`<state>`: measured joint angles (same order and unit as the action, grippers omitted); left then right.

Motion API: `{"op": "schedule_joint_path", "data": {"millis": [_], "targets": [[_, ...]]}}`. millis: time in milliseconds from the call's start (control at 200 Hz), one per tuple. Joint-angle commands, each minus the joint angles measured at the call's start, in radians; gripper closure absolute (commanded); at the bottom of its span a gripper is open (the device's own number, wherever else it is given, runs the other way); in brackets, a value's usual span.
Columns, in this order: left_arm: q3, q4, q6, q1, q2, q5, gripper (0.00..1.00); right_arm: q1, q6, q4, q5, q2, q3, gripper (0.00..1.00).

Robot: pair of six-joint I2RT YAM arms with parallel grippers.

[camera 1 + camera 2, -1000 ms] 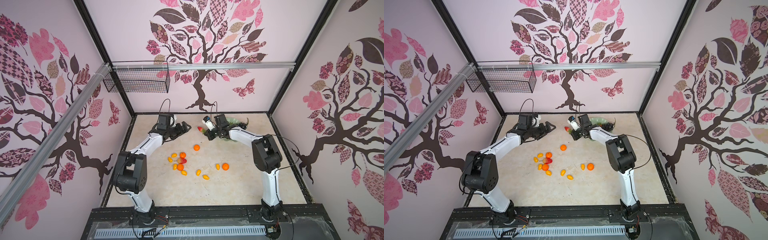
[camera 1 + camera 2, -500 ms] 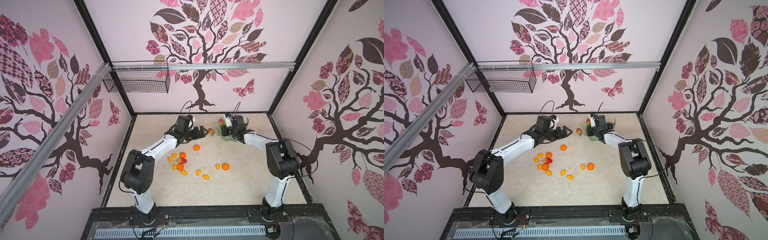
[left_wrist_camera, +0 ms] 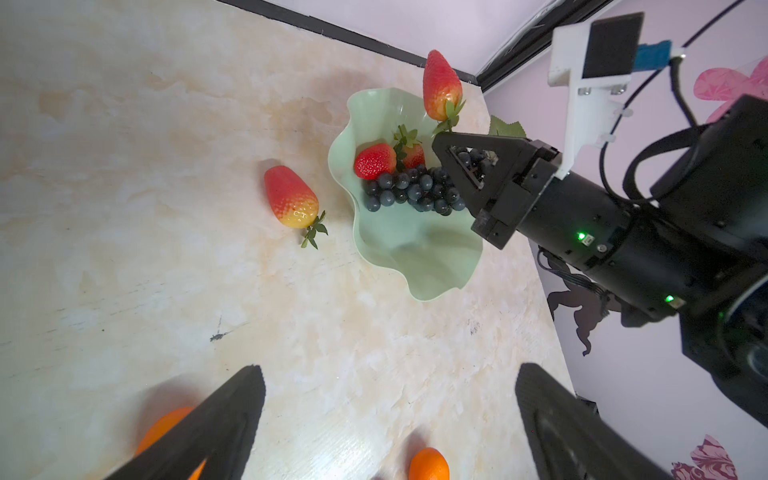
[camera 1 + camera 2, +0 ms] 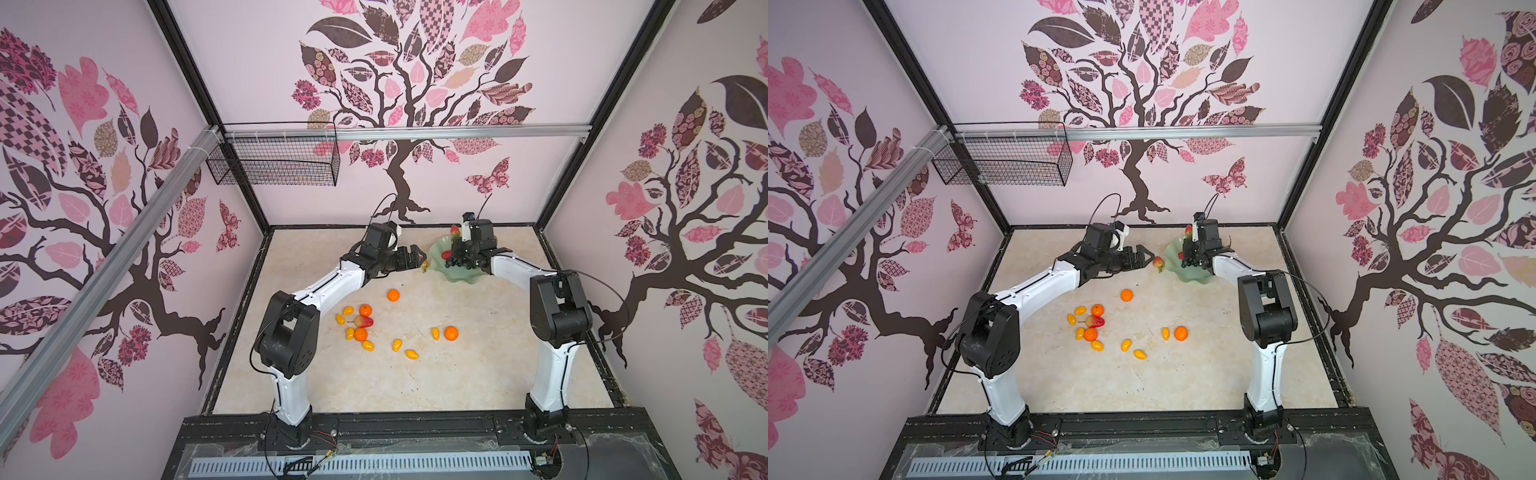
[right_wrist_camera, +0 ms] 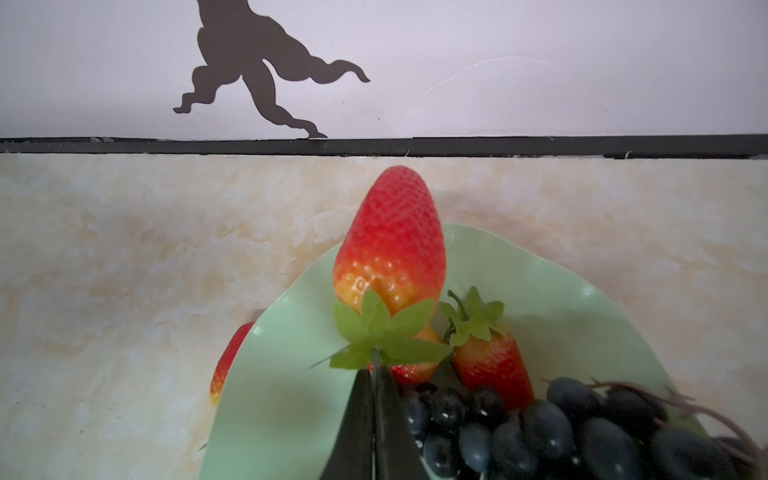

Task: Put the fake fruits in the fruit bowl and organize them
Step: 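Lift the strawberry with the right gripper over the green bowl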

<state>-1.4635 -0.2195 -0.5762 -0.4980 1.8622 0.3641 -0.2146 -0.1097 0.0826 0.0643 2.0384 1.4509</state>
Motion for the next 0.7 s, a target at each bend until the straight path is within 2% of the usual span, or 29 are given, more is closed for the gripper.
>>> {"op": "schedule_joint_path", "data": {"millis": [0,515,695], "targets": [[-0.004,-0.004,0.017,0.0,0.007,0.002,0.01,0.0,-0.006,-0.052,0.028,0.072,0.053,1.0],[-0.009,-0.017,0.026,0.0,0.016,-0.002,0.01,0.007,-0.01,-0.125,0.052,0.149,0.122,1.0],[-0.011,-0.024,0.023,0.005,0.016,-0.001,0.02,0.01,-0.01,-0.141,0.054,0.137,0.117,0.8]]}}
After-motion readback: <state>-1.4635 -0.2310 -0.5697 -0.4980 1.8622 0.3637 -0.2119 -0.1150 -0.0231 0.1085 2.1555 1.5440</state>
